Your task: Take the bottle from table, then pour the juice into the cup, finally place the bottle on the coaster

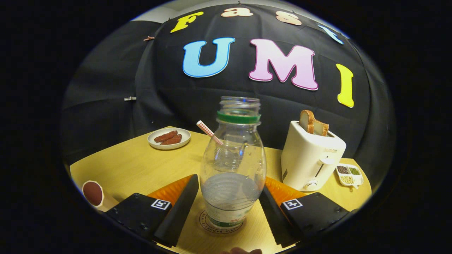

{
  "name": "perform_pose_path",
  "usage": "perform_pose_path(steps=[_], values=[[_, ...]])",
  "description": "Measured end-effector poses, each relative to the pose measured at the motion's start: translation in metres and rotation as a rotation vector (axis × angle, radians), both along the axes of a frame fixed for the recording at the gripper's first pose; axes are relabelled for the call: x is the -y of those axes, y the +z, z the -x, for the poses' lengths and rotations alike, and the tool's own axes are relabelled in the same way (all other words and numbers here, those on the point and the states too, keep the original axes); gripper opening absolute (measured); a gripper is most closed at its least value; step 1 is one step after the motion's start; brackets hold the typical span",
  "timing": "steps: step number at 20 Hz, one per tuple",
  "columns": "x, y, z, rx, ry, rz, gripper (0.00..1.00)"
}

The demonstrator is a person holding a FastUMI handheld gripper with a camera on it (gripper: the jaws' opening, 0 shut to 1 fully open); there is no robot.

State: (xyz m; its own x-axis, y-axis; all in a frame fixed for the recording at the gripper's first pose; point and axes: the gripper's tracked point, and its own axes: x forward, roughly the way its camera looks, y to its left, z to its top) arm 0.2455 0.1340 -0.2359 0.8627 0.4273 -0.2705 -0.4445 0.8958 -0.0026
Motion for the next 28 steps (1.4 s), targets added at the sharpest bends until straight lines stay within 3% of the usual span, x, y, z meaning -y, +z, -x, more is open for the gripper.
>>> perform_pose_path(steps=[9,14,21,28], values=[[0.05,0.023,0.07,-0.039,-0.016,0.034,0.99],[0.098,0.106,0.121,0.095,-0.035,0.044,0.98],[0.166,0.245,0.188,0.277,-0.138,-0.007,0.98],[0.174,0.286,0.228,0.323,-0.228,0.01,0.98]])
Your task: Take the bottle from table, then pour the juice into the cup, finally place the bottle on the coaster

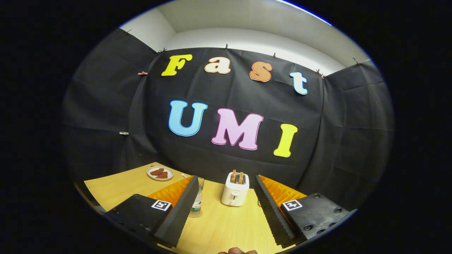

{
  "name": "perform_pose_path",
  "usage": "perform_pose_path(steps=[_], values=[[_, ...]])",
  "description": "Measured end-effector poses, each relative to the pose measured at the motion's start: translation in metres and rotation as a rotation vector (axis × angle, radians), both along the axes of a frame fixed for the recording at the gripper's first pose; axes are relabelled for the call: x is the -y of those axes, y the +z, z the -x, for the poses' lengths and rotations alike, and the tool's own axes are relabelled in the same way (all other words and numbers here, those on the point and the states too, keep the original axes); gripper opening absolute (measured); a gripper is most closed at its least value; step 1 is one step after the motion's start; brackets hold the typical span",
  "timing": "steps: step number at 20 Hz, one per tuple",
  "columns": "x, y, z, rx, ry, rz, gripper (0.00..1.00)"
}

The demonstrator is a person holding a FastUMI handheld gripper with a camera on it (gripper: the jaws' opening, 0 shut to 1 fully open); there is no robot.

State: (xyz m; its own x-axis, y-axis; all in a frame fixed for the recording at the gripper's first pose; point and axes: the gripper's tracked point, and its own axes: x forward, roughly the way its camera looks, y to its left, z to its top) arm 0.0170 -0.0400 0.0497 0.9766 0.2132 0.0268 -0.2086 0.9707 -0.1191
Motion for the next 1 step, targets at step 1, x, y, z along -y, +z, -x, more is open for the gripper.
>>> perform_pose_path(steps=[1], values=[[-0.0053,0.0018,0.0033,0.002,-0.008,0.004,0.98]])
